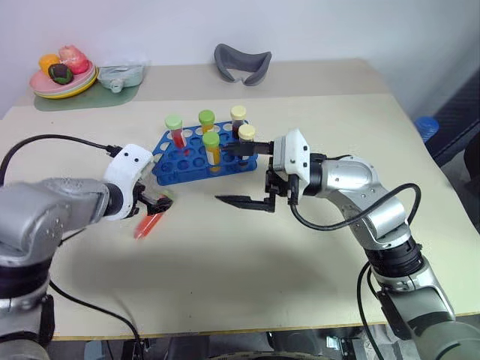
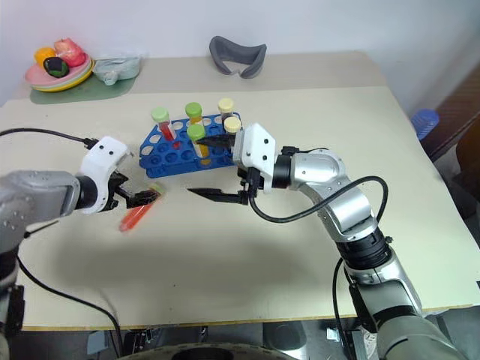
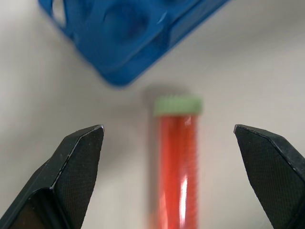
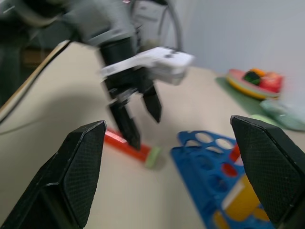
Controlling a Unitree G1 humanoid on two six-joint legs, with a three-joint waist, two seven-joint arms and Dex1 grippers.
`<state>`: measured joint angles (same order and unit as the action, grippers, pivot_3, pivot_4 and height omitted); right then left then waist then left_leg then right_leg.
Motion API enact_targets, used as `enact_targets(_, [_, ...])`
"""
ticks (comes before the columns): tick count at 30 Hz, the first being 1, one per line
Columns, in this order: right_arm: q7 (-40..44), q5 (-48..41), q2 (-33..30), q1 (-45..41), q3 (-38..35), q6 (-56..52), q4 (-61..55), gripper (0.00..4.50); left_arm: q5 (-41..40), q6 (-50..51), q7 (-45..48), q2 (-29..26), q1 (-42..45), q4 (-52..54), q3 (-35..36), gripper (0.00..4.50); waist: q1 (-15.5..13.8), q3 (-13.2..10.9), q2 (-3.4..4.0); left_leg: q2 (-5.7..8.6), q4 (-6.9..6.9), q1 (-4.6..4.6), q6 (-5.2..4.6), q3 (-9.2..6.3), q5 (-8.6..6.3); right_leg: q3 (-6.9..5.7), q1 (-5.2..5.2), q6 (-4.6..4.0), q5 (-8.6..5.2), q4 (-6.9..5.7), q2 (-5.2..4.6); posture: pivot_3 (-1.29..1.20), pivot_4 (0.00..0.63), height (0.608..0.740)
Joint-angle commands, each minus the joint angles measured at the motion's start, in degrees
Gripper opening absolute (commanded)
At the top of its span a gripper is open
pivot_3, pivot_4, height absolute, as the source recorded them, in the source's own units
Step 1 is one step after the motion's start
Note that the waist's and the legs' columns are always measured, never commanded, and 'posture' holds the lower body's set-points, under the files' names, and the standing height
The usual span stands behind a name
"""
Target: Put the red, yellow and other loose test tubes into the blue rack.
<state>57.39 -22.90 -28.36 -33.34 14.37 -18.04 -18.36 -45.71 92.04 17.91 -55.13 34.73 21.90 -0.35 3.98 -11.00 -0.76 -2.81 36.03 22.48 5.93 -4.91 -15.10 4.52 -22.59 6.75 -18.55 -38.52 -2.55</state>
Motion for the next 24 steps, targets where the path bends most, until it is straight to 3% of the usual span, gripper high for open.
enact_targets(1, [2.58,-1.28,-2.48,1.81,-0.83,0.21,-4.84,4.27,-2.45,0.46,2.34,-5.47,5.09,-4.25,-7.56,4.50,-0.13,-0.05,-0.09,0.00,-0.01,0.01,0.00,0.00,0.00,0.00,0.00,0.00,0.00,0.05,0.00,0.00,0.150,0.740])
enact_targets(10, [4.27,-4.23,-7.81,6.90,-1.90,-4.14,-11.56,4.27,-4.12,0.46,4.16,-2.54,15.95,-15.90,-20.85,4.50,-0.76,-0.08,-0.10,0.03,-0.02,0.09,0.00,0.01,-0.01,-0.03,0.02,0.01,0.00,0.20,-0.02,0.00,0.150,0.740])
enact_targets(24, [2.35,-3.46,-6.03,7.18,-0.26,-4.79,-12.15,4.27,-3.44,0.46,2.77,-0.38,19.81,-19.89,-28.03,4.50,-1.06,-0.08,-0.10,0.03,0.10,0.09,0.00,0.01,0.00,-0.02,0.04,0.01,0.00,0.14,-0.03,0.00,0.150,0.740])
